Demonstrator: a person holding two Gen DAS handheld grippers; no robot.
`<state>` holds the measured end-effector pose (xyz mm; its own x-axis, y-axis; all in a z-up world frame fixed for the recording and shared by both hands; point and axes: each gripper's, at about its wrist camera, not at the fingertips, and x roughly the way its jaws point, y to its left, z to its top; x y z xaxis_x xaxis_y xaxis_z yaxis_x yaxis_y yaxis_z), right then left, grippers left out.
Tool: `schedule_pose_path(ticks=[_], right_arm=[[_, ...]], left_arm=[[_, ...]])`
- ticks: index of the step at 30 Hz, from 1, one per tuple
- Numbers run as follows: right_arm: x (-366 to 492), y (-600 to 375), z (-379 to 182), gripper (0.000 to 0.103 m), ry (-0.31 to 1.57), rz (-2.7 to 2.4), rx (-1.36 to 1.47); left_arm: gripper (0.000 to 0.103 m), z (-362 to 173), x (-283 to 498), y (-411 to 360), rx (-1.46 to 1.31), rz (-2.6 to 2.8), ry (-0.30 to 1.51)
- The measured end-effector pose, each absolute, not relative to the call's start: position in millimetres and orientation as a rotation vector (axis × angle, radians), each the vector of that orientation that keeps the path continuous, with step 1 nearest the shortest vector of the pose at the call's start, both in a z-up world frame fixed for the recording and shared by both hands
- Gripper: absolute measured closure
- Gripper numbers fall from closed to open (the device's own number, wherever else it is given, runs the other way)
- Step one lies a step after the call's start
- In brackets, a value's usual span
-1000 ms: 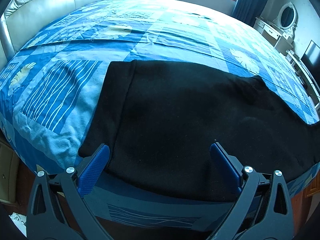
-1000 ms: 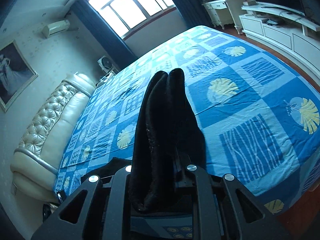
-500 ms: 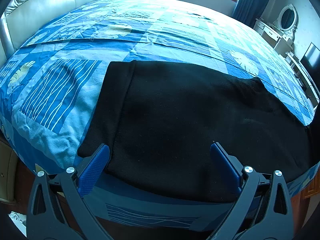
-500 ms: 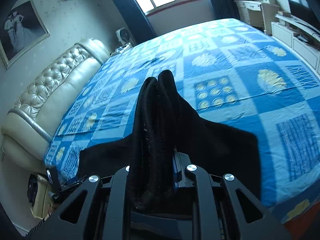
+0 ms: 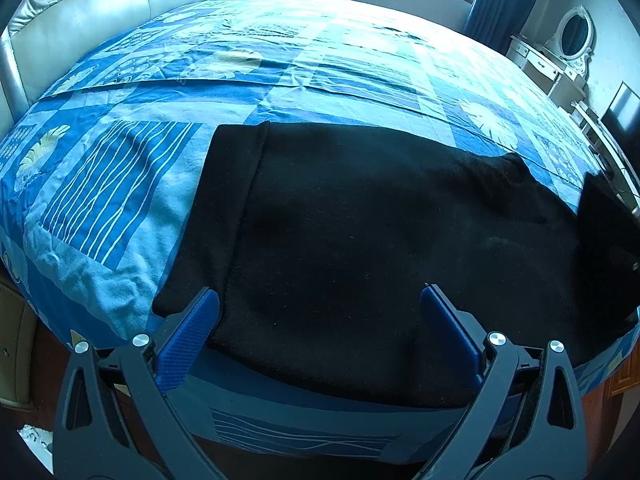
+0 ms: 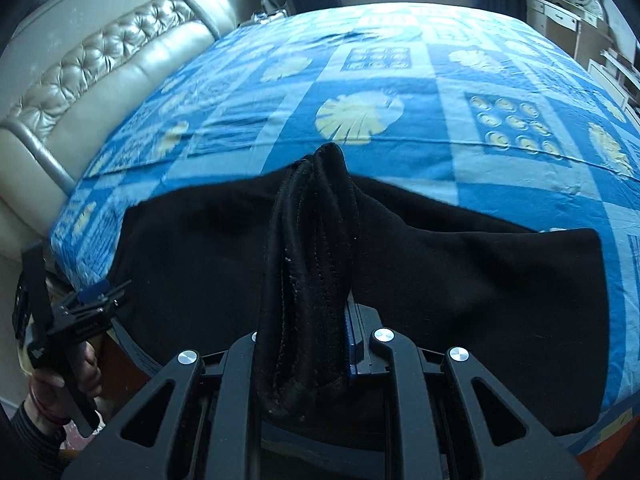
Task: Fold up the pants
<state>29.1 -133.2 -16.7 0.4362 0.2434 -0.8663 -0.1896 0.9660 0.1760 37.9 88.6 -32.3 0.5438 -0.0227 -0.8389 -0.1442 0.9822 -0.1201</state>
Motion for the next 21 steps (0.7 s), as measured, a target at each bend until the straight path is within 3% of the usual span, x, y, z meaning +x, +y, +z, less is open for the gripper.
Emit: schedule_pose_path(ticks=[9, 17, 21], right_arm=[[24, -113, -46, 0.084, 1.138, 0.267, 0.024], [16, -106, -49, 0.065, 1.135, 0.291, 0.065], [11, -98, -49, 0.061, 1.137, 0.326, 0.089]], left_arm=[[0.002, -33, 38, 89, -0.183, 0.073, 0.995], [0.002, -33, 38, 90, -0.183, 0.072, 0.996], [0.002, -33, 38, 89, -0.182, 0.072, 0.996]])
